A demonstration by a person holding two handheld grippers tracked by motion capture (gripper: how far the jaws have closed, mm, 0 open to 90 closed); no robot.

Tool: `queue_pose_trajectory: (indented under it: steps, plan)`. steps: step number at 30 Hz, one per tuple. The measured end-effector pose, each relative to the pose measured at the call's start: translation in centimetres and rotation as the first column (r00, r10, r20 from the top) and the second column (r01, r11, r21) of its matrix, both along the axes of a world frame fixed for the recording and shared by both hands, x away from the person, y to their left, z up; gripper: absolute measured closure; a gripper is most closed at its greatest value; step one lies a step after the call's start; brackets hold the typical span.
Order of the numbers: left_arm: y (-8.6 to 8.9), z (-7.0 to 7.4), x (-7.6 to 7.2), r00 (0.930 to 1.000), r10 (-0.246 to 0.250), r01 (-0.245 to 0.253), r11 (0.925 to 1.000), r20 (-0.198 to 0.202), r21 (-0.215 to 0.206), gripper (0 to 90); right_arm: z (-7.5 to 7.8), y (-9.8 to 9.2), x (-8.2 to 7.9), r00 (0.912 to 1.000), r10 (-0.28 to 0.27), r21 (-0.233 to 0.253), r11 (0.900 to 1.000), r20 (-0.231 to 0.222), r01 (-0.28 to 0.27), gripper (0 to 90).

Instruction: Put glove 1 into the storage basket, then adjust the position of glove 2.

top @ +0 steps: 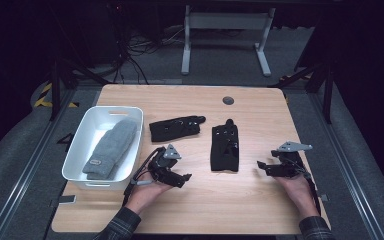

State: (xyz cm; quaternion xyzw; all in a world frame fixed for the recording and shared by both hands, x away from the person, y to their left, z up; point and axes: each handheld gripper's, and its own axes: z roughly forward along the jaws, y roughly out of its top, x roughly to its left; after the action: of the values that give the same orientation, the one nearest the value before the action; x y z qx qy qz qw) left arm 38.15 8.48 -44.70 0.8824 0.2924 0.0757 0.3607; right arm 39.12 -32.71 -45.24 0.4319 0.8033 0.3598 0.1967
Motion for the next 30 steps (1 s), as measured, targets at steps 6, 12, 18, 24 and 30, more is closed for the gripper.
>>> queue_pose_trajectory:
  steps: [6,12,18,24,30]
  plan:
    - [0.1,-1.7,0.2,1.0000,-0.001,0.002,0.9986,-0.005,0.054,15.4,1.3,2.0,1.0,0.9969,0.075,0.036,0.996,0.024,-0.076,61.3]
    - [0.6,-2.5,0.4,0.9992,-0.020,0.018,0.9984,0.036,0.054,11.3,1.5,5.4,2.7,0.9895,0.144,0.030,0.989,0.005,-0.144,89.8]
    - [0.9,-3.0,0.2,0.9978,-0.018,0.017,0.9998,0.064,0.014,9.0,1.5,7.2,3.8,0.9850,0.172,0.037,0.984,0.003,-0.172,90.0]
    - [0.9,-3.0,0.2,0.9979,-0.013,0.012,0.9998,0.063,0.017,7.4,1.0,8.2,5.7,0.9875,0.156,0.035,0.987,0.021,-0.157,90.0]
    - [0.9,-3.0,0.2,0.9980,-0.011,0.010,0.9998,0.062,0.017,7.3,-0.1,8.8,7.3,0.9896,0.144,0.029,0.989,-0.002,-0.144,90.0]
